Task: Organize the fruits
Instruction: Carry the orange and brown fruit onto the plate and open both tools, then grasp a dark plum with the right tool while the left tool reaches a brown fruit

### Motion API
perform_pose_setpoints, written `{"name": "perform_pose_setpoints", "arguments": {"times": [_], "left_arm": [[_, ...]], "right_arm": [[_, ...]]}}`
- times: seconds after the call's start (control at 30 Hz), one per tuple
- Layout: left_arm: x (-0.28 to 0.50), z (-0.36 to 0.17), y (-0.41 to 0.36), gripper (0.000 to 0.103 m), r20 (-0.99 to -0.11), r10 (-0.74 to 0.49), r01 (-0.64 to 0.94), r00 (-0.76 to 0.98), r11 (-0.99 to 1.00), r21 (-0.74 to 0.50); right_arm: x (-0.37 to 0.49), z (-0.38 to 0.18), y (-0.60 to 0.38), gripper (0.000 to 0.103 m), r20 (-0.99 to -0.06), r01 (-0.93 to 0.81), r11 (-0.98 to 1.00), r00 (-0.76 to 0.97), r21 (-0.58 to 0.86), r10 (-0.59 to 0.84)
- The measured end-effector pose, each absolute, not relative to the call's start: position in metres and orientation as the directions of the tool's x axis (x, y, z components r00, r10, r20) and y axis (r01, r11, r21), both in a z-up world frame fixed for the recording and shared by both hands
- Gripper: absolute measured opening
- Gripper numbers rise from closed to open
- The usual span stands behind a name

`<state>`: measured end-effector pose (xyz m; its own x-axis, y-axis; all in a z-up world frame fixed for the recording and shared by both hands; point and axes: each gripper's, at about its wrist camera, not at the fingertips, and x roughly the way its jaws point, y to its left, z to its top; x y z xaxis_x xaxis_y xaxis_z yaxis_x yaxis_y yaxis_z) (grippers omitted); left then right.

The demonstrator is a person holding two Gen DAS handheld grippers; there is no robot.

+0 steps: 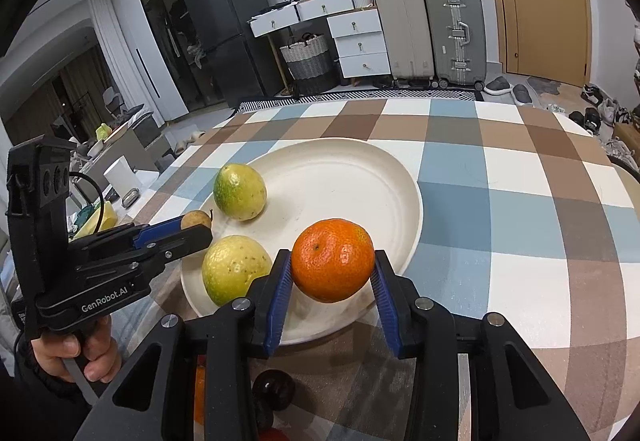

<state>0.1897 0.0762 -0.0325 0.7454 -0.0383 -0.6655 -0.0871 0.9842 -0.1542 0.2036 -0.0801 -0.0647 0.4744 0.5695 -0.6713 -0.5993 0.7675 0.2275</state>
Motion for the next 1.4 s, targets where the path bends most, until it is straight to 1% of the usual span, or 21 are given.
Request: {"name": "perform_pose_setpoints", "arguments": {"times": [0.2, 0.27, 0.33, 0.4, 0.43, 0.47, 0.5, 0.53, 0.57, 0.6, 0.63, 0.67, 0.7, 0.8, 0.87, 0.9, 0.97, 1.0, 1.1, 1.4], "left_arm": [[0.186, -0.030, 0.074, 0.023, -0.655, -0.022, -0.091, 0.755, 0.986, -0.138], [0.183, -0.028, 0.074, 0.023, -0.642, -0.016, -0.092, 0.767, 0.987, -0.135], [0.181, -0.026, 0.074, 0.024, -0.634, -0.015, -0.091, 0.774, 0.987, -0.135], [0.179, -0.027, 0.073, 0.024, -0.640, -0.023, -0.085, 0.768, 0.987, -0.138], [0.178, -0.027, 0.072, 0.024, -0.643, -0.026, -0.082, 0.765, 0.987, -0.138], [0.176, -0.027, 0.071, 0.025, -0.644, -0.027, -0.080, 0.765, 0.988, -0.136], [0.174, -0.027, 0.071, 0.027, -0.641, -0.024, -0.080, 0.767, 0.988, -0.133], [0.172, -0.026, 0.070, 0.036, -0.637, -0.021, -0.081, 0.771, 0.988, -0.130], [0.170, -0.025, 0.069, 0.048, -0.633, -0.016, -0.083, 0.774, 0.988, -0.127], [0.168, -0.024, 0.069, 0.056, -0.628, -0.011, -0.086, 0.778, 0.989, -0.123], [0.165, -0.023, 0.069, 0.070, -0.621, -0.005, -0.089, 0.784, 0.989, -0.119], [0.162, -0.022, 0.069, 0.082, -0.609, 0.003, -0.093, 0.793, 0.989, -0.115], [0.159, -0.020, 0.069, 0.084, -0.600, 0.007, -0.094, 0.800, 0.989, -0.114], [0.153, -0.018, 0.068, 0.085, -0.600, 0.004, -0.087, 0.800, 0.990, -0.111], [0.149, -0.018, 0.068, 0.087, -0.605, 0.012, -0.095, 0.796, 0.990, -0.105], [0.148, -0.018, 0.068, 0.089, -0.604, 0.019, -0.099, 0.797, 0.990, -0.100], [0.143, -0.016, 0.068, 0.101, -0.601, 0.024, -0.105, 0.799, 0.989, -0.100], [0.140, -0.014, 0.068, 0.102, -0.592, 0.024, -0.106, 0.806, 0.989, -0.105], [0.133, -0.012, 0.068, 0.102, -0.587, 0.018, -0.107, 0.810, 0.987, -0.117], [0.114, -0.019, 0.065, 0.102, -0.621, -0.051, -0.080, 0.782, 0.980, -0.181]], "right_arm": [[0.202, -0.065, -0.078, 0.041, -0.668, -0.601, 0.775, 0.497, 0.196, 0.554], [0.200, -0.061, -0.081, 0.048, -0.645, -0.602, 0.772, 0.512, 0.202, 0.568], [0.198, -0.057, -0.085, 0.052, -0.628, -0.592, 0.785, 0.544, 0.184, 0.557], [0.198, -0.056, -0.087, 0.053, -0.625, -0.586, 0.792, 0.556, 0.174, 0.549], [0.198, -0.056, -0.089, 0.055, -0.625, -0.583, 0.792, 0.553, 0.182, 0.551], [0.198, -0.056, -0.091, 0.061, -0.627, -0.581, 0.792, 0.550, 0.188, 0.552], [0.198, -0.057, -0.092, 0.065, -0.630, -0.578, 0.793, 0.546, 0.193, 0.552], [0.198, -0.057, -0.094, 0.068, -0.629, -0.577, 0.793, 0.547, 0.195, 0.552], [0.198, -0.057, -0.095, 0.071, -0.629, -0.576, 0.794, 0.549, 0.194, 0.551], [0.197, -0.057, -0.095, 0.073, -0.630, -0.576, 0.795, 0.550, 0.190, 0.549], [0.197, -0.057, -0.095, 0.077, -0.630, -0.575, 0.797, 0.552, 0.186, 0.545], [0.195, -0.057, -0.095, 0.084, -0.631, -0.574, 0.798, 0.554, 0.183, 0.543], [0.194, -0.056, -0.096, 0.087, -0.628, -0.572, 0.800, 0.559, 0.180, 0.541], [0.190, -0.056, -0.096, 0.092, -0.628, -0.580, 0.795, 0.555, 0.178, 0.546], [0.189, -0.056, -0.096, 0.099, -0.629, -0.581, 0.793, 0.552, 0.181, 0.548], [0.189, -0.056, -0.097, 0.099, -0.627, -0.581, 0.794, 0.555, 0.178, 0.547], [0.188, -0.055, -0.096, 0.102, -0.631, -0.583, 0.793, 0.552, 0.174, 0.545], [0.187, -0.055, -0.097, 0.102, -0.632, -0.590, 0.788, 0.546, 0.177, 0.550], [0.183, -0.054, -0.098, 0.102, -0.630, -0.597, 0.784, 0.546, 0.169, 0.552], [0.167, -0.055, -0.115, 0.103, -0.651, -0.615, 0.772, 0.520, 0.164, 0.553]]}}
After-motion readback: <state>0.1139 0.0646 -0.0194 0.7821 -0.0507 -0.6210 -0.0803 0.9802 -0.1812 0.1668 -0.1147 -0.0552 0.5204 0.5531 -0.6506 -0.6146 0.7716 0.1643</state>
